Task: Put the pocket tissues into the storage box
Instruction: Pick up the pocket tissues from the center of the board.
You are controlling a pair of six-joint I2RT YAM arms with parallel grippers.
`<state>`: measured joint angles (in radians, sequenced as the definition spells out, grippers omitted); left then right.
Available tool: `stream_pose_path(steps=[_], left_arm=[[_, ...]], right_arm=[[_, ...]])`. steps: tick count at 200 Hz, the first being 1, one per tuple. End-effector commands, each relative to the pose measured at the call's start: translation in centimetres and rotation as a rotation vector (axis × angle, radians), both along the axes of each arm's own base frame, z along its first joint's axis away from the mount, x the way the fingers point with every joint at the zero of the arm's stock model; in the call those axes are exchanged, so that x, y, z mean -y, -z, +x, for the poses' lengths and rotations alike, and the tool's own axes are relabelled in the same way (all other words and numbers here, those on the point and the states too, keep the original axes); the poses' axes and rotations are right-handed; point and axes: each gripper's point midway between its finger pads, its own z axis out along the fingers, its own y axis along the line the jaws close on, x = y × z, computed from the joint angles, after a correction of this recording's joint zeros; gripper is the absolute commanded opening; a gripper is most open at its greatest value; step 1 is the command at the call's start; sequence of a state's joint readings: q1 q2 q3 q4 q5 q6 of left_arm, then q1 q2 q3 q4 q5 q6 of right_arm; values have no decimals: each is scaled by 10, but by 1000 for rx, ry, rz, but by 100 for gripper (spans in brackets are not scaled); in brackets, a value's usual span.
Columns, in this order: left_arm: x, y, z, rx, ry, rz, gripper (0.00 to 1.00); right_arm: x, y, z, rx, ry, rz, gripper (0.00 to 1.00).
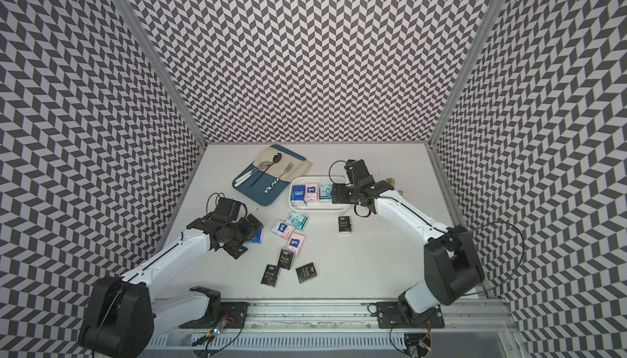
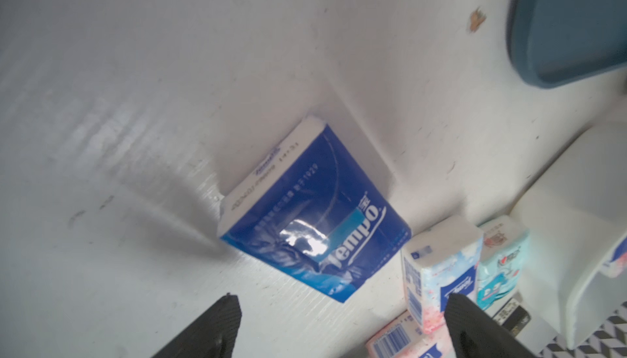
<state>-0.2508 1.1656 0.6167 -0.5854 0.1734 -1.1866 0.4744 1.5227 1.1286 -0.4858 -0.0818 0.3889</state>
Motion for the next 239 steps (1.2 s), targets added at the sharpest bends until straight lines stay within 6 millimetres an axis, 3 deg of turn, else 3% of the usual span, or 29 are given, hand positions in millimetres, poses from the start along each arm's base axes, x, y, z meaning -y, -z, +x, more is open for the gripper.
stream_pose_path(steps=[1,54,119,199,239], left_arm=[[0,-12,32,86,-94,-21,100],[-4,13,31,-14,-93,19,100],[-18,24,39,-43,-84,60,98],[-19,40,31,-123,-60,58,64],[-19,39,37,-113,-20,69,57]], right_arm=[[1,-18,5,65,-2,21,80],[7,-14,1,59,14,18,80],[11,-12,5,60,28,10,80],[19,-12,9,68,57,-2,80],[24,-14,10,74,71,0,80]])
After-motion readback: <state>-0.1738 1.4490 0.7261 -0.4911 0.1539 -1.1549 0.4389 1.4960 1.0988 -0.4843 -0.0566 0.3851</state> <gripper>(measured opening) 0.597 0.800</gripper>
